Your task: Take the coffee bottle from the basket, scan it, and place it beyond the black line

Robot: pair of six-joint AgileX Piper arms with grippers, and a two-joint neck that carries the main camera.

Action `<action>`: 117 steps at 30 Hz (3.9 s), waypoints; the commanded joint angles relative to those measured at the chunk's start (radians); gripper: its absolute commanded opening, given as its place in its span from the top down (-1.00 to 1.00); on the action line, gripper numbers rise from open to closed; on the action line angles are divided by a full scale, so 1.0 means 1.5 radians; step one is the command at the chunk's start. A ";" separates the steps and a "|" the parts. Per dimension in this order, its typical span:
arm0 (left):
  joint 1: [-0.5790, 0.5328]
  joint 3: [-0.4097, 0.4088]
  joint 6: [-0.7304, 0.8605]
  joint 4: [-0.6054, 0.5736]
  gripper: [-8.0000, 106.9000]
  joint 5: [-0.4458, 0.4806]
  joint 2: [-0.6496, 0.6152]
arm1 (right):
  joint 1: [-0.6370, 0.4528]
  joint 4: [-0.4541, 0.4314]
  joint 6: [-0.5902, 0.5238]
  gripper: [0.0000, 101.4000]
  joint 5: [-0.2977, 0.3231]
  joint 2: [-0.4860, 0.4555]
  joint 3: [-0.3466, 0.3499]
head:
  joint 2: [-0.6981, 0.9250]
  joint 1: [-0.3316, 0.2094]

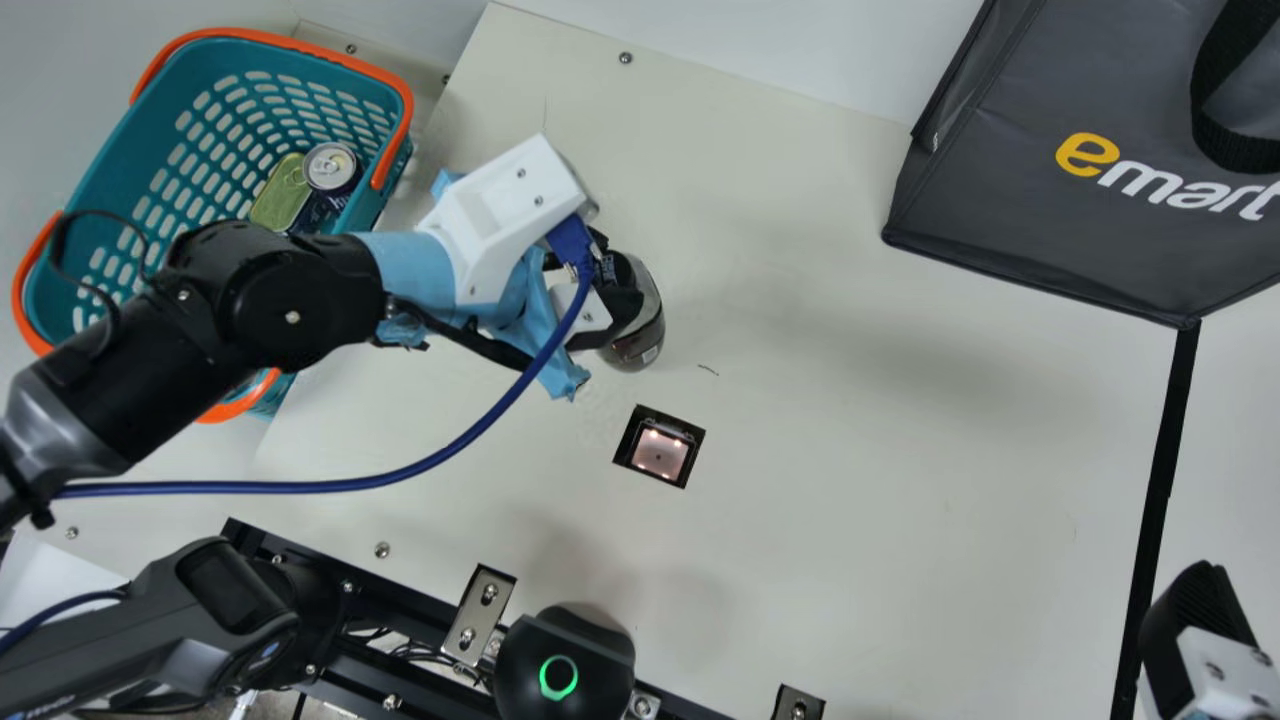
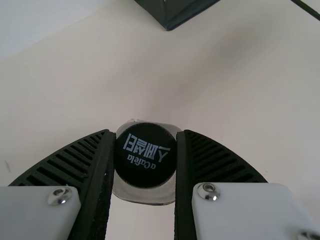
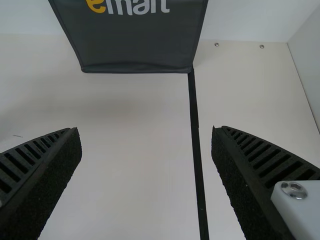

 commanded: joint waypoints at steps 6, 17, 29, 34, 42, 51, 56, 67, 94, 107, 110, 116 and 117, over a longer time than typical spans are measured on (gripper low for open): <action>-0.009 0.009 -0.006 0.007 0.68 -0.008 0.008 | 0.000 0.000 0.000 -0.79 0.000 0.000 0.000 | 0.002 -0.018; -0.023 0.022 0.001 0.012 0.68 -0.026 0.015 | 0.000 0.000 0.000 -0.79 0.000 0.000 0.000 | 0.002 -0.018; -0.034 0.043 0.012 0.010 0.45 -0.049 0.018 | 0.000 0.000 0.000 -0.79 0.000 0.000 0.000 | 0.002 -0.018; -0.037 0.051 0.009 0.011 0.16 -0.059 0.018 | 0.000 0.000 0.000 -0.79 0.000 0.000 0.000 | 0.002 -0.018; -0.041 0.052 -0.007 0.016 -0.31 -0.064 0.017 | 0.000 0.000 0.000 -0.79 0.000 0.000 0.000 | 0.002 -0.018; -0.044 0.046 -0.032 0.029 -0.71 -0.062 0.010 | 0.000 0.000 0.000 -0.79 0.000 0.000 0.000 | 0.002 -0.018; -0.045 0.048 -0.053 0.041 -0.71 -0.059 0.001 | 0.000 0.000 0.000 -0.79 0.000 0.000 0.000 | 0.002 -0.018; -0.039 0.056 -0.124 0.094 -0.71 -0.053 -0.039 | 0.000 0.000 0.000 -0.79 0.000 0.000 0.000 | 0.002 -0.018; 0.093 0.019 -0.228 0.201 -0.71 0.004 -0.123 | 0.000 0.000 0.000 -0.79 0.000 0.000 0.000 | 0.002 -0.018; 0.205 0.023 -0.166 0.161 -0.71 0.028 -0.149 | 0.000 0.000 0.000 -0.79 0.000 0.000 0.000 | 0.002 -0.018; 0.226 0.024 -0.152 0.152 -0.71 0.034 -0.151 | 0.000 0.000 0.000 -0.79 0.000 0.000 0.000 | -0.014 -0.018; 0.257 0.025 -0.123 0.131 -0.71 0.040 -0.154 | 0.000 0.000 0.000 -0.79 0.000 0.000 0.000 | -0.107 -0.018; 0.262 0.025 -0.118 0.127 -0.71 0.041 -0.154 | 0.000 0.000 0.000 -0.79 0.000 0.000 0.000 | -0.123 -0.018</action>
